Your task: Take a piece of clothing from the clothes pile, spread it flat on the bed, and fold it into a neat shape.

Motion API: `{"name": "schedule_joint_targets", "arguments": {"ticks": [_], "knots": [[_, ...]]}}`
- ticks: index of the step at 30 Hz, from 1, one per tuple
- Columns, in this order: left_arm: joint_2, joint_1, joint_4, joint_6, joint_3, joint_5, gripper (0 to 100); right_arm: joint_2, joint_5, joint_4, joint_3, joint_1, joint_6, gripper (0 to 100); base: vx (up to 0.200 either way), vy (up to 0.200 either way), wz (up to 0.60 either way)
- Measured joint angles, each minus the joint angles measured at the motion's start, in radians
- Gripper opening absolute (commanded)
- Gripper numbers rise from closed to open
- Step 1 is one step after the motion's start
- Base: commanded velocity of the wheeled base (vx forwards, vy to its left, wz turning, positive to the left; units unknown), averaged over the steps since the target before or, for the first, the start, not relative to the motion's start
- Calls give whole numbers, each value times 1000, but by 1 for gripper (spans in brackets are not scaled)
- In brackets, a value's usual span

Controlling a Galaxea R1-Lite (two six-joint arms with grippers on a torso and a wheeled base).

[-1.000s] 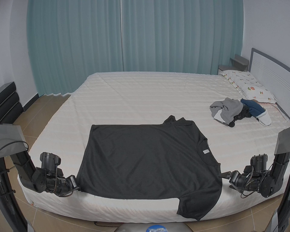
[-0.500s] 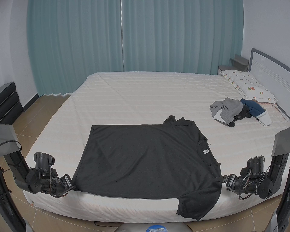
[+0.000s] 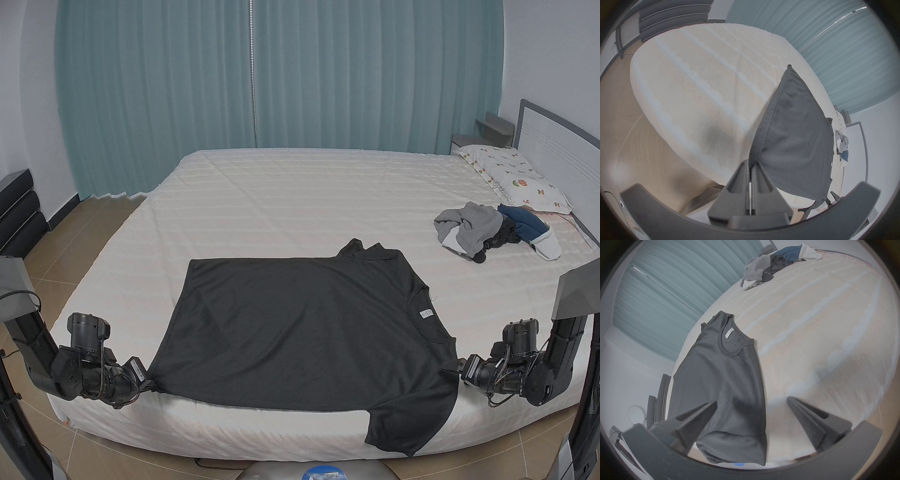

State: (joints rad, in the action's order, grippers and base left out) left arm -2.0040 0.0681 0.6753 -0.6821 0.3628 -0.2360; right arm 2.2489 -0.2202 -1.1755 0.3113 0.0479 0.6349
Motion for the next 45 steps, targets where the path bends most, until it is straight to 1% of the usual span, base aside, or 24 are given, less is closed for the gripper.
{"name": "schedule_joint_targets", "arguments": {"ticks": [8,21,22,28,35,37,41,43,45], "knots": [[0,1,0,-1,-1,0,0,26,4,-10,92,-16,2,0,0,0,0],[-5,1,0,-3,-2,-1,0,40,4,0,219,-3,4,0,0,0,0],[-6,1,0,-3,-2,-1,0,41,4,1,224,-3,4,100,0,0,0],[-7,1,-1,-5,-4,-2,0,58,4,-3,249,1,6,100,0,0,0],[-8,1,-1,-5,-7,-6,0,22,-25,-4,176,-20,4,100,0,0,0],[-8,1,-1,-5,-7,-7,0,6,-43,-7,141,-23,1,100,0,0,0],[-8,1,-1,-4,-7,-6,0,-24,-100,-12,50,-22,-8,100,0,0,0],[-8,1,-1,-5,-7,-6,0,-36,-128,-13,4,-18,-26,100,0,0,0],[-8,1,0,-4,-9,-7,0,-43,-150,-15,-43,-8,-65,100,0,0,0]]}}
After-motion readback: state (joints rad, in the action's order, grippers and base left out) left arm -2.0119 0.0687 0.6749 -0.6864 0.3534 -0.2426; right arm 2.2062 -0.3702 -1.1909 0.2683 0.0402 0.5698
